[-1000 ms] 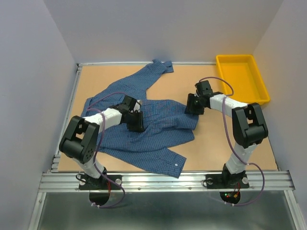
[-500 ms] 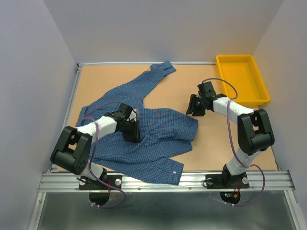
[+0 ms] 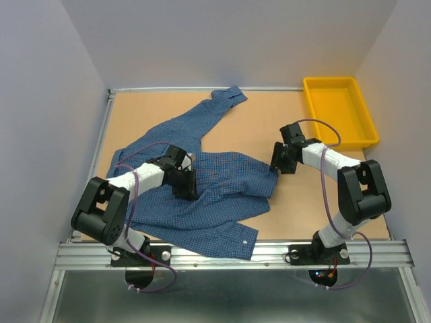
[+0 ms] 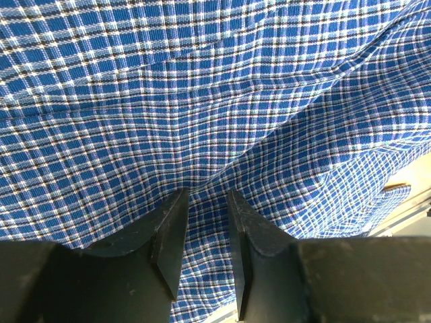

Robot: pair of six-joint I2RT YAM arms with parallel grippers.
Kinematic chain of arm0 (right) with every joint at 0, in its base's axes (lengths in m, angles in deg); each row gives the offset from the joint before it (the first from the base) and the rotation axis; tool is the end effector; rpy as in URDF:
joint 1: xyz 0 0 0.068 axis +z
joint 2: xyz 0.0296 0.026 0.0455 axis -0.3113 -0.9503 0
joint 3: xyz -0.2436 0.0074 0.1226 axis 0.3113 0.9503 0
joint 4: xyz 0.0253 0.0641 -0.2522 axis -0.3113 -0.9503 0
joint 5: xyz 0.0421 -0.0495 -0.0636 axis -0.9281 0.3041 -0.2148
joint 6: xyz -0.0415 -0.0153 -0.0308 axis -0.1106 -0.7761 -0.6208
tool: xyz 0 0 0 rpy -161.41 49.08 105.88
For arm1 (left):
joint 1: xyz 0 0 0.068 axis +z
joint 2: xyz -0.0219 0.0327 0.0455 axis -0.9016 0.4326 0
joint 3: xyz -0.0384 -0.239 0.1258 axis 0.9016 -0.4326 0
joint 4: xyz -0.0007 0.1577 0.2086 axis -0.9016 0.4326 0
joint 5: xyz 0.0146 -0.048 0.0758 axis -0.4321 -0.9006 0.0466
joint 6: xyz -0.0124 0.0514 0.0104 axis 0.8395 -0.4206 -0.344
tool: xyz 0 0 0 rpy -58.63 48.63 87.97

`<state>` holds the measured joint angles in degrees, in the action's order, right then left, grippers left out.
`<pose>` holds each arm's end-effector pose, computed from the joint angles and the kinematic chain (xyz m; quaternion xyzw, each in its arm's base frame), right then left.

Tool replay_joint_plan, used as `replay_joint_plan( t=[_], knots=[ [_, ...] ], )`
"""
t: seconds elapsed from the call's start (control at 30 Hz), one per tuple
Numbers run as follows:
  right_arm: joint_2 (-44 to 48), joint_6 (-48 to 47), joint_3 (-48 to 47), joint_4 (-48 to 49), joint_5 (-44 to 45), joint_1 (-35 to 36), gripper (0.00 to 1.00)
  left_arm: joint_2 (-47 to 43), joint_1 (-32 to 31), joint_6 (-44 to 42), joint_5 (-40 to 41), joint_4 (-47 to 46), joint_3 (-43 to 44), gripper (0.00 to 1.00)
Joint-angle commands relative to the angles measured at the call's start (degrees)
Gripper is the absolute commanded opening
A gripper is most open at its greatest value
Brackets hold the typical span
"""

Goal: Fold and stack the long sleeve shirts
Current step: Flatten the shirt out

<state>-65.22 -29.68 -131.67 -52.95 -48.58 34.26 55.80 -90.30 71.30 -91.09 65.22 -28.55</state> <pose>0.3020 0.0860 0.1816 0.1129 0.9679 0.0706 0.2133 0.2327 -0.1275 0.1607 0.0845 0.9515 -0.2581 0.1448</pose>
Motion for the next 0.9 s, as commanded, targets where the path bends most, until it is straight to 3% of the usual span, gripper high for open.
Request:
replay_joint_plan(
  t=[0.0, 0.07, 0.23, 0.3, 0.57, 0.6, 0.7, 0.73, 0.77, 0.83, 0.87],
  knots=[
    [-2.83, 0.47, -0.46, 0.37, 1.39, 0.14, 0.54, -0.07, -0.35, -0.60, -0.74, 0.14, 0.43, 0.42],
    [-4.05, 0.12, -0.55, 2.29, 0.51, 0.14, 0.50, -0.16, -0.35, -0.51, -0.65, -0.12, 0.17, 0.42],
    [-7.56, -1.28, -4.57, 4.94, -0.20, 0.14, 0.12, -0.07, -0.35, -0.25, -0.39, -0.74, -0.27, 0.42],
    [-9.76, -2.60, -8.78, 5.03, 1.81, 0.14, 0.03, -0.16, -0.35, -0.16, -0.30, -0.92, -0.27, 0.42],
    [-16.36, -5.69, -28.56, 4.94, 11.83, -3.46, 0.01, -2.00, -0.35, 2.73, 1.72, -2.15, -0.54, 0.42],
    [-16.80, -5.25, -29.89, 4.94, 12.36, -4.51, 0.03, -2.35, -0.35, 3.26, 2.07, -2.41, -0.10, 0.42],
    [-15.85, -6.12, -33.33, 4.77, 9.32, -4.78, 0.32, -4.63, -0.26, 4.32, 4.96, -1.71, 3.49, 0.51],
    [-14.97, -6.12, -33.16, 4.68, 7.64, -4.78, 0.52, -5.77, 0.09, 4.58, 7.85, -1.27, 6.38, 0.55],
    [-12.26, -5.77, -31.51, 4.50, 5.88, -4.78, 0.60, -6.31, 0.53, 4.67, 9.09, -0.31, 8.15, 0.66],
    [-9.02, -5.16, -28.69, 4.41, 0.63, -4.61, 0.72, -6.75, 3.33, 4.58, 12.60, 0.66, 11.84, 0.77],
    [-7.24, -4.89, -26.59, 4.24, -0.89, -4.43, 0.73, -6.40, 4.56, 4.50, 13.93, 1.10, 15.68, 0.82]
  ],
)
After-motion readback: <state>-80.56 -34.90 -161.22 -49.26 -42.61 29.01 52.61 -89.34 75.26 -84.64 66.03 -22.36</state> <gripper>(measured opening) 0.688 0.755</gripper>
